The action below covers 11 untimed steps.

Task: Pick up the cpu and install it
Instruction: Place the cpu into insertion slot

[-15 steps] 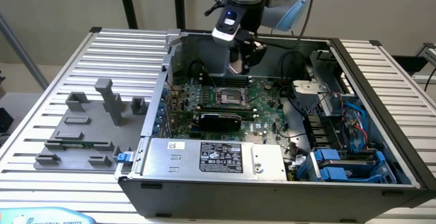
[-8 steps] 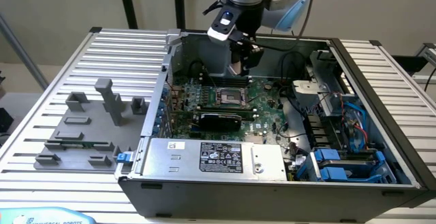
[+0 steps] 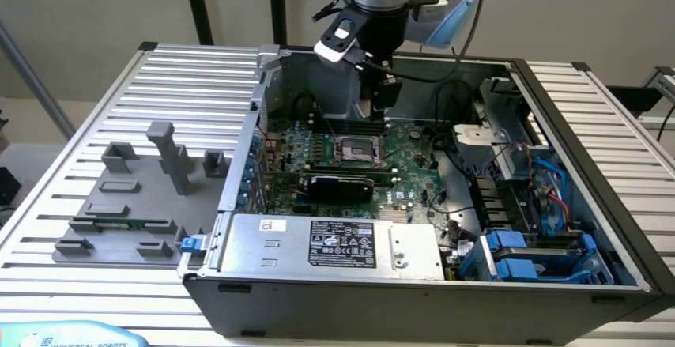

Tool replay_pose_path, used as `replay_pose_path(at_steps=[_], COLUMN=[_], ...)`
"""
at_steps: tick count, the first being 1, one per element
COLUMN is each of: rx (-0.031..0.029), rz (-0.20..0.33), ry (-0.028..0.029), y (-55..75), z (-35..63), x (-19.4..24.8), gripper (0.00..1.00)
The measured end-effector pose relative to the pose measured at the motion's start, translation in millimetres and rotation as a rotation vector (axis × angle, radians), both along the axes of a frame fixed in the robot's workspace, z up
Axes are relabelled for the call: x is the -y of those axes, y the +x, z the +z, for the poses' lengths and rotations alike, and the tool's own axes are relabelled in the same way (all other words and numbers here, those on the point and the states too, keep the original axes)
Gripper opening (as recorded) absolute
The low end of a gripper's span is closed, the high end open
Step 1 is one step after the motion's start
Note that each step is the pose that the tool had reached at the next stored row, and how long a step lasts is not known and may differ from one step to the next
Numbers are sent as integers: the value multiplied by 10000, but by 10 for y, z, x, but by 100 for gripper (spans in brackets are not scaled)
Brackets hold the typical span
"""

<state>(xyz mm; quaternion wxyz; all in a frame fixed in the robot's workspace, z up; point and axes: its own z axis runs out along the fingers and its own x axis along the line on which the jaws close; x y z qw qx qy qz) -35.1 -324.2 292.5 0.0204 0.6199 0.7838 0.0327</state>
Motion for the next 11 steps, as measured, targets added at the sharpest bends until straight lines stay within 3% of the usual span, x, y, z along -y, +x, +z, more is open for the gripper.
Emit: replay_pose_path(at_steps=[11], rx=[1], rz=[-2001], ry=[0], y=[0], z=[-62], x=[0], gripper=[55])
